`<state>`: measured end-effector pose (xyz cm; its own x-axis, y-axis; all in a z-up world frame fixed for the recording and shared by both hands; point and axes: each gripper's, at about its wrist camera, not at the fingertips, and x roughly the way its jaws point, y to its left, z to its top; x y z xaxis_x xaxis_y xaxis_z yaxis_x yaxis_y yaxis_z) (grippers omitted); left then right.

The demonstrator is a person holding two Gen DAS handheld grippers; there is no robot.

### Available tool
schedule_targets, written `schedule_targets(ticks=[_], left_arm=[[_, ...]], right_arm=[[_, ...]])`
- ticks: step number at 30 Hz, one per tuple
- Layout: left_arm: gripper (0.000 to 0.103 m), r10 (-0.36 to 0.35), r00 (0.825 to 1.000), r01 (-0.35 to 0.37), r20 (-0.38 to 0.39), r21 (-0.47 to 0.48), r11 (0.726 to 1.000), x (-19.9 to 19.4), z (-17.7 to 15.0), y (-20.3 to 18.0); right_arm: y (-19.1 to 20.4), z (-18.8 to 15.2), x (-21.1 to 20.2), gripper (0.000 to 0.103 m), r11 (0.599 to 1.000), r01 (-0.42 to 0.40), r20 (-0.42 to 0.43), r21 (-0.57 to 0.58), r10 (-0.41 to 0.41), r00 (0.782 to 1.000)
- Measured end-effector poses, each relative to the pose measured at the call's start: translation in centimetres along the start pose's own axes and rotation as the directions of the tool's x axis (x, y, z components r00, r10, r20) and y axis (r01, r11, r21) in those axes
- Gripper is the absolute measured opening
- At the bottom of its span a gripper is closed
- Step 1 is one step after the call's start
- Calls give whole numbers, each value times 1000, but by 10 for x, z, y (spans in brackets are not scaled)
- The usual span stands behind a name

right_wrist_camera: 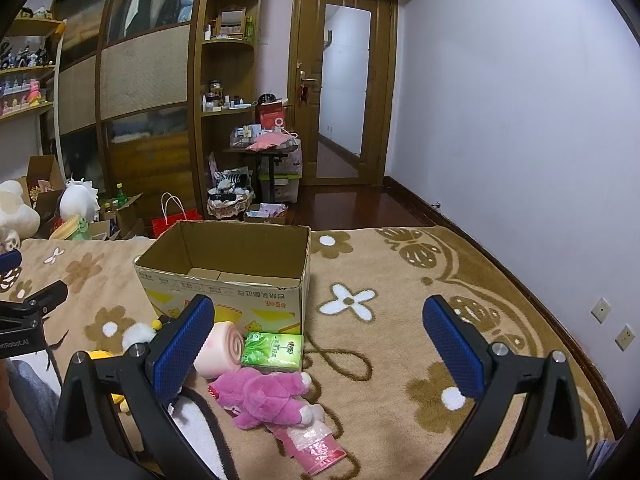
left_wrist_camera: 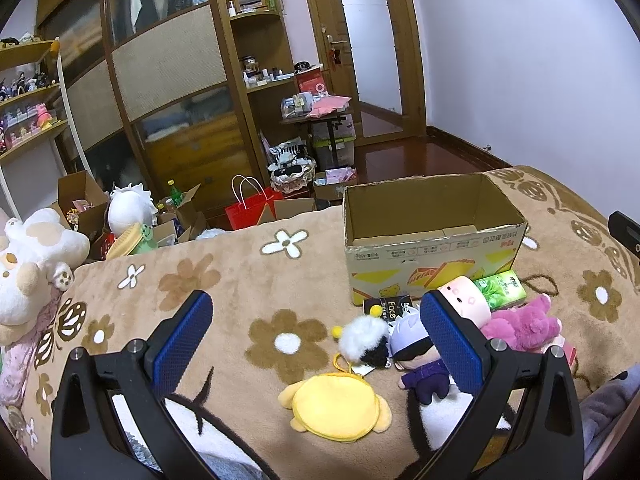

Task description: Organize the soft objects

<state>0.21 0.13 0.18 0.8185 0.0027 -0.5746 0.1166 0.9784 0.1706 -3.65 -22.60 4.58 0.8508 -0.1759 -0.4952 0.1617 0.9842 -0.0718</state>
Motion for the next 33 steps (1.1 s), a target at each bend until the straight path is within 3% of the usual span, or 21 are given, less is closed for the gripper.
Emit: schedule_targets(ticks=[33], left_arm=[[102,7,1000,-7,9,-5,1000,-1,-2,3]], right_arm=[[0,0,-1,103,1000,-2,-2,3,2,1000]])
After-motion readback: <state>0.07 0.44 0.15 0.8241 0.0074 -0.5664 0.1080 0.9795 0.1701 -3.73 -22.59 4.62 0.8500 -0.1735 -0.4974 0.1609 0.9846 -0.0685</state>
